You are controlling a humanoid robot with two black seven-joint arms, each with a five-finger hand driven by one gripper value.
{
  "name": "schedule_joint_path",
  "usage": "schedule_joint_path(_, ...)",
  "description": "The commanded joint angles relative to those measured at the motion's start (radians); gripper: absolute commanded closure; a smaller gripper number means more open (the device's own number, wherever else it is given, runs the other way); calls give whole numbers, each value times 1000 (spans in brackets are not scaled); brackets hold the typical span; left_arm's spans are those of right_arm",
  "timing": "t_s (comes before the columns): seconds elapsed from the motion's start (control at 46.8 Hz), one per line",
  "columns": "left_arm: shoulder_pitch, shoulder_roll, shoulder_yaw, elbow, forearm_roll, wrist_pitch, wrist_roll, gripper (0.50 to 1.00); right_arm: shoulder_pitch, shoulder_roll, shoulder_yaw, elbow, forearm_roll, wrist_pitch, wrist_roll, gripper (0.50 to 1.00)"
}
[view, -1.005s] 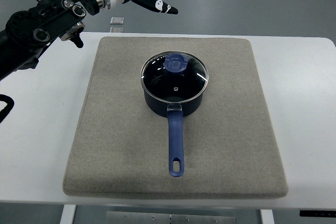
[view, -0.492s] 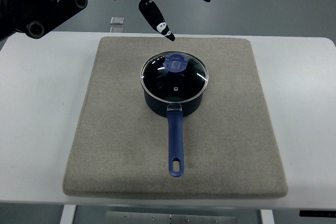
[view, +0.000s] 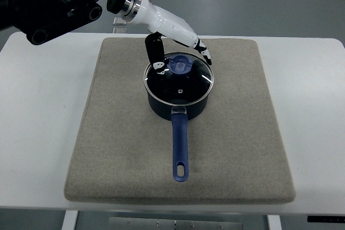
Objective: Open pot lid and place left with left hand
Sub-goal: 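Lower the left hand onto the blue knob of the glass lid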
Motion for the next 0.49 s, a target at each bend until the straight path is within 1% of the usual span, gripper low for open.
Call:
schedule_joint_path(0.0, -7, 1, 11, -1, 90, 23, 0, 574, 0, 0, 0, 0, 0, 0, 0, 583)
schedule_joint_path(0.064, -11, -1, 9, 0, 122, 52, 0, 574, 0, 0, 0, 0, 0, 0, 0, 583)
schedule_joint_path(0.235, -9, -10, 6, 6, 121, 75, 0, 574, 0, 0, 0, 0, 0, 0, 0, 583)
schedule_joint_path(0.321, -4, -13, 7, 6, 121, 107, 0, 574, 0, 0, 0, 0, 0, 0, 0, 583)
schedule_joint_path(0.47, 2, -13, 15, 6, 127, 109, 0, 570, 0, 0, 0, 0, 0, 0, 0, 583)
